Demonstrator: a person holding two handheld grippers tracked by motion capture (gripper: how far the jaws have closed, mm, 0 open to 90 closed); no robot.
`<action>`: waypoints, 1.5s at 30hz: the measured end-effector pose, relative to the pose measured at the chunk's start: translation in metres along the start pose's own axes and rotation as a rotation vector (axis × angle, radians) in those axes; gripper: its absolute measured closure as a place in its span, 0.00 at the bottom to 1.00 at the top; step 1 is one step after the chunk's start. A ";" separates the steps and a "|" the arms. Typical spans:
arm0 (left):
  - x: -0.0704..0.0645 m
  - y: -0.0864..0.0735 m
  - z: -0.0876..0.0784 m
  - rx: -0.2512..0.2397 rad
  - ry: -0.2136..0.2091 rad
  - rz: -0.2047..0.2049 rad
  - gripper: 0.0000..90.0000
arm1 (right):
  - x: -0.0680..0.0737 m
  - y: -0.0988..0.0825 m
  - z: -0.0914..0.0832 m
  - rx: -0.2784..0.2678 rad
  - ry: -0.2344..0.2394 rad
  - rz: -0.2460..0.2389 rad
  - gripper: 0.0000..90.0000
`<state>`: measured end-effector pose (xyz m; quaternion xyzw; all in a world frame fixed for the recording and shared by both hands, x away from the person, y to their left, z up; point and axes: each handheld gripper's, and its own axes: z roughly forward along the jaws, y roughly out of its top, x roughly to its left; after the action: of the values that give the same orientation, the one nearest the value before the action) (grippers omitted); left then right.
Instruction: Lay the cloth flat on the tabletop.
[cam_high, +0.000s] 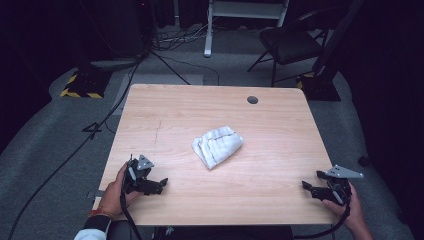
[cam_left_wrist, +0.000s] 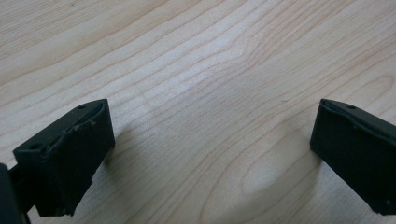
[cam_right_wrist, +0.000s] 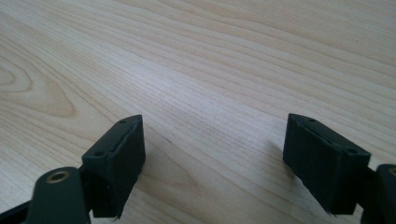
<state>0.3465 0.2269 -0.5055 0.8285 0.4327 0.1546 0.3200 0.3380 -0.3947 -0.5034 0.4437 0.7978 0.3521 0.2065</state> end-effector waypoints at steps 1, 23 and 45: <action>0.000 0.000 0.000 0.000 -0.002 0.004 0.00 | 0.000 0.000 0.000 0.001 -0.002 0.000 0.23; -0.018 0.029 0.025 0.009 -0.129 0.151 0.00 | 0.042 0.075 0.016 0.011 0.057 -0.180 0.40; -0.035 0.074 0.065 0.012 -0.191 0.220 0.00 | 0.186 0.172 0.105 -0.121 0.269 -0.452 0.47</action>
<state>0.4068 0.1412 -0.5043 0.8838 0.3079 0.1068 0.3356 0.4049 -0.1347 -0.4482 0.1904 0.8744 0.4001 0.1979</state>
